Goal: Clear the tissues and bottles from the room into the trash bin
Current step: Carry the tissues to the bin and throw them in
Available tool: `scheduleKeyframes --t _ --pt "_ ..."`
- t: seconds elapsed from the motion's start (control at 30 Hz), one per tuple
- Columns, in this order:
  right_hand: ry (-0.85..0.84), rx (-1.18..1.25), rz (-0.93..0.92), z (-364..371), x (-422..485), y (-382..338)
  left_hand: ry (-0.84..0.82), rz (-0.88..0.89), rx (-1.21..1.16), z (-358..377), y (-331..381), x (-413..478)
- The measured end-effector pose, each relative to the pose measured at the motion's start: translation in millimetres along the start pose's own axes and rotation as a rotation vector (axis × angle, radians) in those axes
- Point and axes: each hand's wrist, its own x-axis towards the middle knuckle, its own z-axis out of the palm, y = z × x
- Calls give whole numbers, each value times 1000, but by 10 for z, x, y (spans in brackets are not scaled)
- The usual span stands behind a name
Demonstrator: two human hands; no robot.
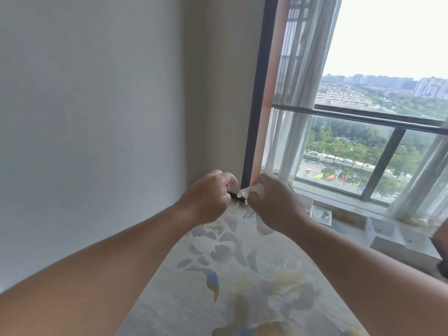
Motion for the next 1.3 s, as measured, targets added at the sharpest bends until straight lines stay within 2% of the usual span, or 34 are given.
scheduleKeyframes --t 0.57,0.77,1.0,1.3 --pt "-281 146 -289 1443 2087 -221 146 -405 103 -227 -1527 1143" --pt "-394 204 -408 1983 2606 -446 200 -542 169 -379 -2031 1273" --pt "-541 243 -519 2761 2932 -1128 251 -681 221 -712 -2842 1137" --pt "-621 281 -635 3674 3377 -2220 339 -788 258 -1541 -4036 974"
